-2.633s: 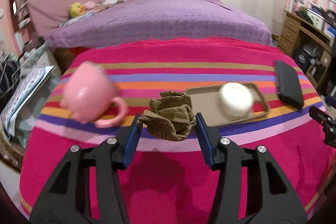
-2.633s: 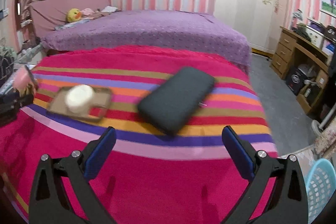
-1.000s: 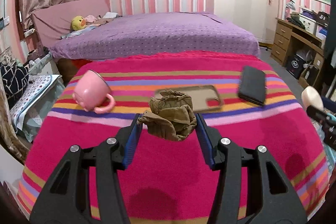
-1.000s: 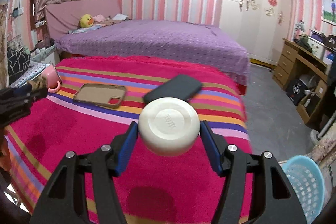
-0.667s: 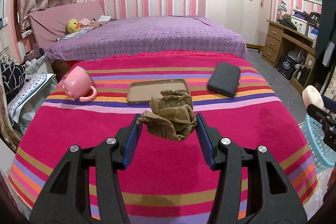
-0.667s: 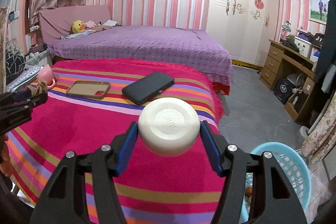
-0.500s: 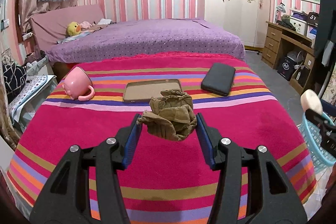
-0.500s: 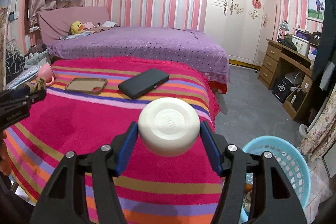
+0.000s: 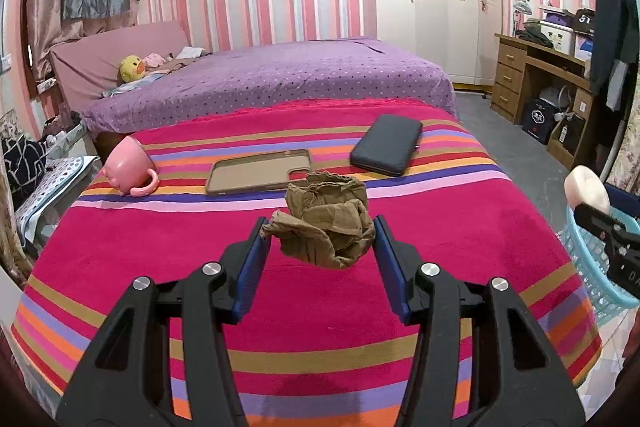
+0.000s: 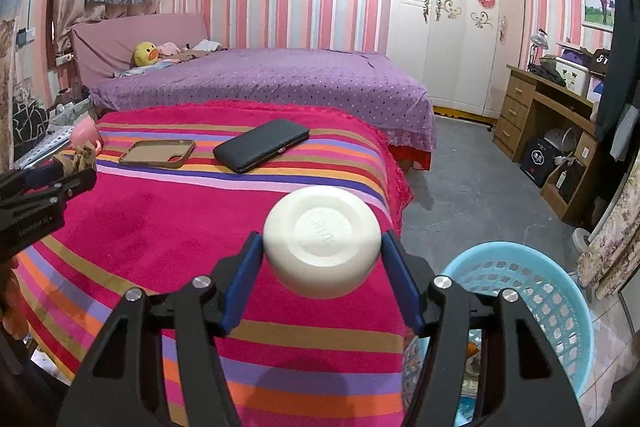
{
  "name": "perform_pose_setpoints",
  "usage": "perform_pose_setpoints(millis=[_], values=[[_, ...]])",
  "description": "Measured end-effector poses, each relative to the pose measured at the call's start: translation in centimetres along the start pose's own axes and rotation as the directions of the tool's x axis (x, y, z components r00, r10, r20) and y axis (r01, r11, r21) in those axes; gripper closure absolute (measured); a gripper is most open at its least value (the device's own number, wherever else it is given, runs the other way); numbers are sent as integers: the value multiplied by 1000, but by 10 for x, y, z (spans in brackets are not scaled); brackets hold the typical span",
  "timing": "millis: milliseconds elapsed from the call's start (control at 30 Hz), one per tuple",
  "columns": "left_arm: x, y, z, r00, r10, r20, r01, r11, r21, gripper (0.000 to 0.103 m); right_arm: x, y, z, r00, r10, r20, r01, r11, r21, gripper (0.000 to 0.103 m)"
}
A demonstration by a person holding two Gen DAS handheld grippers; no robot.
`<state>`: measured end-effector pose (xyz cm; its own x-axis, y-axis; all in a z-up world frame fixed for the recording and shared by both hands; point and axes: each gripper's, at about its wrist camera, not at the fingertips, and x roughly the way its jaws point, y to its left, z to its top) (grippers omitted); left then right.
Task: Collect trash
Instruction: 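Carry the brown paper bag and white lid over the blue basket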
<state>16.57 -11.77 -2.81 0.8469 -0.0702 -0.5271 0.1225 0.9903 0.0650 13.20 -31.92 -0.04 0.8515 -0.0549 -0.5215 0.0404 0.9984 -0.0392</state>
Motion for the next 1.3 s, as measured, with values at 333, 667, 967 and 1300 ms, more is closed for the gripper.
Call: perform_pose_setpoints(millis=[333,667,967,1300], values=[[-2,-41,6,999,-52,14,52,998,34,52,-11,-54,-4,997,-76,14,76,996,48,43],[2,-87,24,993,-113,21,113,994,14,52,-27,-120,-15,988,-154,15,151,982,109,43],[-2,-162,25,979,-199,38,195,976,92,52,-36,-179,-33,953,-297,-56,302,944,135,43],[2,-255,0,946,-323,-25,322,925,200,52,-40,-217,-56,933,-348,-92,359,920,159,43]])
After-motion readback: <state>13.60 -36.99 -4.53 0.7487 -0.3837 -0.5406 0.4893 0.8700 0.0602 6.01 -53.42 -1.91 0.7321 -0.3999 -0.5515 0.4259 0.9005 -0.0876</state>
